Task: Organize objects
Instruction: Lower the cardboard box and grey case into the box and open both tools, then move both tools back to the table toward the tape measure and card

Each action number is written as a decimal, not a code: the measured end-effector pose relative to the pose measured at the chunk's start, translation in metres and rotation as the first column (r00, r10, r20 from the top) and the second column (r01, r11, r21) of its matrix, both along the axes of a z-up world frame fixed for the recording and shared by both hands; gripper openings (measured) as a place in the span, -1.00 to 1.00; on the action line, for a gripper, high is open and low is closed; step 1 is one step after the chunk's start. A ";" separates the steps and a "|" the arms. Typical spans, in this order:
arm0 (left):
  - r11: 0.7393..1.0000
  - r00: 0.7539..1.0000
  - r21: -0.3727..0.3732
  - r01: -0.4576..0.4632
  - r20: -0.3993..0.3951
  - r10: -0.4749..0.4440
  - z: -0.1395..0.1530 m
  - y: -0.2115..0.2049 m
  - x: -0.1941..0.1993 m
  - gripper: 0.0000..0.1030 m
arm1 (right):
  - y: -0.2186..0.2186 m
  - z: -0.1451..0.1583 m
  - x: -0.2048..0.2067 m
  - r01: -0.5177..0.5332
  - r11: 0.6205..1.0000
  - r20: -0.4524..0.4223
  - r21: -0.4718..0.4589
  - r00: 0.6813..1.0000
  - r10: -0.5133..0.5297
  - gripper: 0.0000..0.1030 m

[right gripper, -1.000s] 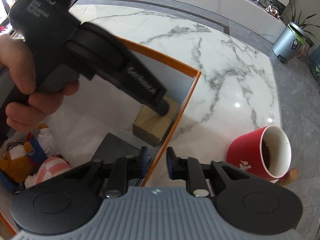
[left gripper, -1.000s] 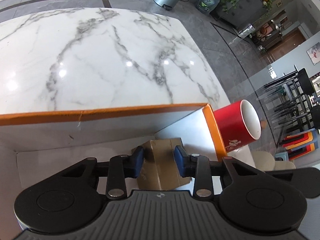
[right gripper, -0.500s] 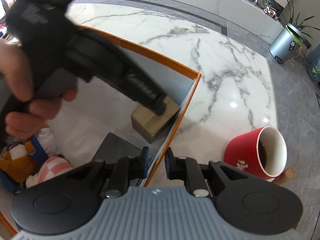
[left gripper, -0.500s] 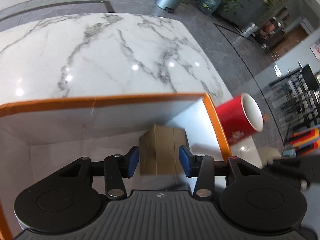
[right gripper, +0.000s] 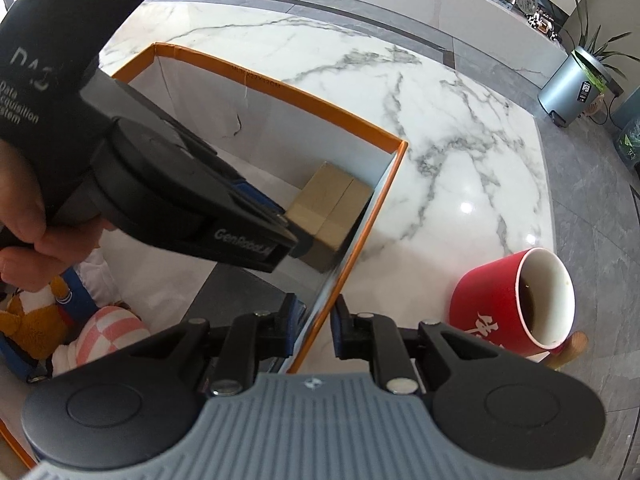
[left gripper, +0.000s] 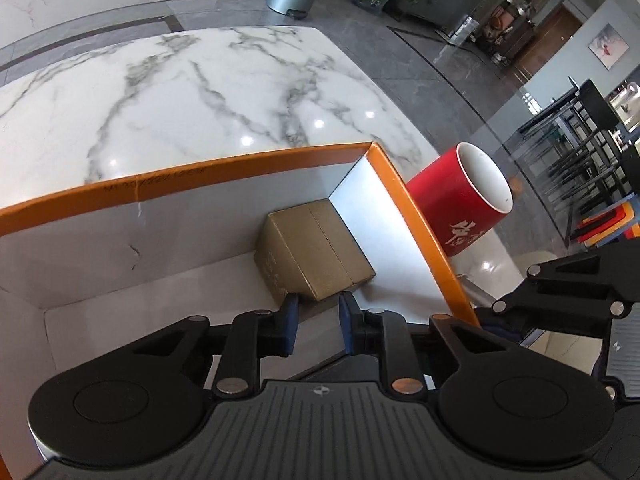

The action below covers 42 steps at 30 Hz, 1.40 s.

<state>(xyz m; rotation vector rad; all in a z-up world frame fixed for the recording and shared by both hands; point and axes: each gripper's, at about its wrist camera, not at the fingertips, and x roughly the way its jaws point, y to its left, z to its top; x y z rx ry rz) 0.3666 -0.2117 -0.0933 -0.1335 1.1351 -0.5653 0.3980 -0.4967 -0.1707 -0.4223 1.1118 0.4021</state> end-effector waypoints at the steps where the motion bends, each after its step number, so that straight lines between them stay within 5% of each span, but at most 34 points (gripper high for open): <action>1: 1.000 1.000 0.004 0.003 0.004 -0.003 0.000 -0.001 0.000 -0.51 | 0.000 -0.001 0.001 0.001 1.000 -0.001 0.001 1.000 -0.001 -0.65; 6: 1.000 1.000 0.001 -0.012 0.002 0.012 0.007 0.005 -0.007 -0.48 | -0.001 0.002 0.000 0.011 1.000 0.000 0.003 1.000 -0.011 -0.66; 12: 1.000 0.993 -0.026 0.002 0.115 0.001 0.055 0.026 -0.036 -0.48 | 0.005 0.025 -0.016 0.017 1.000 0.064 -0.001 0.998 -0.017 -0.45; 17: 1.000 0.975 0.008 -0.029 0.222 0.026 0.103 0.075 -0.073 -0.42 | 0.024 0.054 -0.037 -0.004 0.999 0.143 0.036 0.990 -0.001 -0.29; 23: 0.984 0.959 0.081 -0.159 0.251 0.134 0.125 0.154 -0.115 -0.41 | 0.067 0.080 -0.068 -0.114 0.988 0.219 0.105 0.972 0.088 -0.09; 30: 0.957 0.963 0.229 -0.176 0.240 0.120 0.105 0.220 -0.158 -0.26 | 0.143 0.080 -0.092 -0.298 0.948 0.201 0.116 0.941 0.271 -0.04; 36: 0.937 0.977 0.346 -0.045 0.211 -0.031 0.066 0.235 -0.175 0.08 | 0.205 0.054 -0.112 -0.458 0.889 0.126 0.025 0.883 0.451 -0.04; 42: 0.894 0.957 0.437 0.097 0.206 -0.205 0.029 0.241 -0.175 0.37 | 0.243 0.007 -0.106 -0.572 0.814 -0.029 -0.099 0.819 0.573 0.08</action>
